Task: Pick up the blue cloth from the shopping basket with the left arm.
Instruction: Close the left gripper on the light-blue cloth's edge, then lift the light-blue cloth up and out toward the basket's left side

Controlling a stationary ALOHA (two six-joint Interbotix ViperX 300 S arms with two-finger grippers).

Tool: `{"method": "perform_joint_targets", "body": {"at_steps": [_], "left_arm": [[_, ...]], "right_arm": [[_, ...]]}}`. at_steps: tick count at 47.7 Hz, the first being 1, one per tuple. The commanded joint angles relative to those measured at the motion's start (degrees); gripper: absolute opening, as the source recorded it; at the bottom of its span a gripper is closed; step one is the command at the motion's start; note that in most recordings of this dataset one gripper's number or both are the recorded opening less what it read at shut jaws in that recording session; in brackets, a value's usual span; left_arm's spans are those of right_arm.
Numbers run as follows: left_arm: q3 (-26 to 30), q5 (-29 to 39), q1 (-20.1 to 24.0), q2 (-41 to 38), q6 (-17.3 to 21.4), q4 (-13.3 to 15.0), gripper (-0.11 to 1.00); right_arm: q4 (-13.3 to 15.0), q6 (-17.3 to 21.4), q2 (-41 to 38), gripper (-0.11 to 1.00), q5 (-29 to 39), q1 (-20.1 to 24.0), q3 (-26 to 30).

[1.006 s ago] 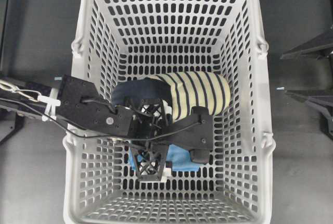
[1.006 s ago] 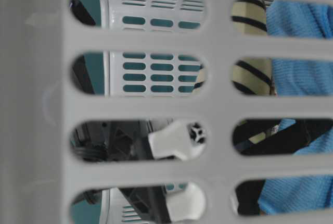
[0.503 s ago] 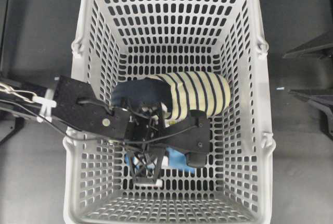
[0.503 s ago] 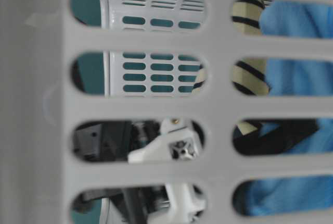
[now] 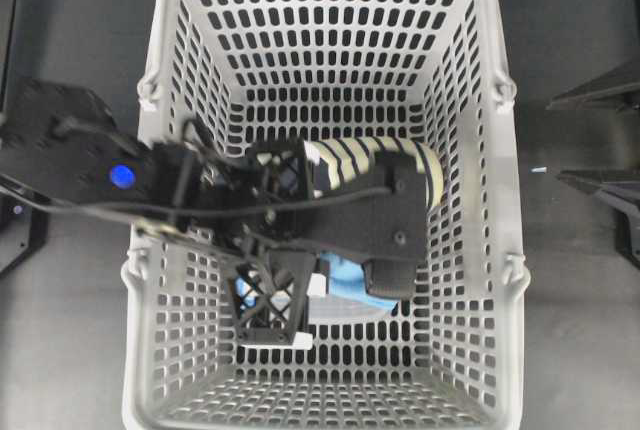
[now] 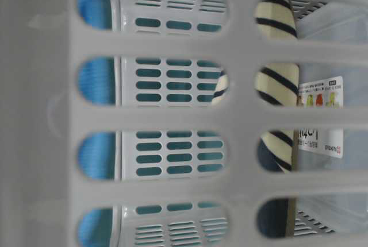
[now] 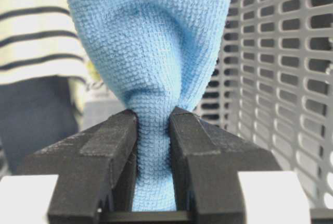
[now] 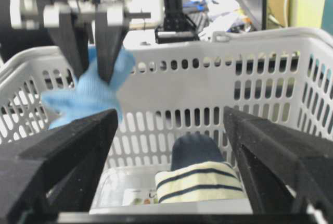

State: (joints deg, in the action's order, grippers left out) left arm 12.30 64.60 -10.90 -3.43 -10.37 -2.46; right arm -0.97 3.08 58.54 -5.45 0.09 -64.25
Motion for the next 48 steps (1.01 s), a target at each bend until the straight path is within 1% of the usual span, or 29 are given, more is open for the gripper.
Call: {"method": "perform_joint_targets", "body": {"at_steps": [1, 12, 31, 38, 48], "left_arm": [[4.92, 2.64, 0.88, 2.46, 0.0, -0.18, 0.16], [4.92, 2.81, 1.76, 2.81, 2.02, -0.26, 0.16], [3.96, 2.37, 2.37, 3.52, 2.46, -0.26, 0.16], [0.53, 1.85, 2.55, 6.42, 2.29, -0.26, 0.16], [-8.88, -3.52, 2.46, 14.59, 2.11, -0.26, 0.16]], "right_arm": [[-0.18, 0.0, -0.35, 0.79, -0.7, -0.09, 0.97], [-0.18, 0.09, -0.26, 0.79, -0.79, -0.09, 0.97], [-0.18, 0.0, -0.26, 0.79, -0.88, -0.09, 0.97], [-0.18, 0.09, -0.26, 0.79, -0.88, -0.09, 0.97], [-0.18, 0.09, -0.26, 0.79, -0.88, -0.18, 0.97]]}}
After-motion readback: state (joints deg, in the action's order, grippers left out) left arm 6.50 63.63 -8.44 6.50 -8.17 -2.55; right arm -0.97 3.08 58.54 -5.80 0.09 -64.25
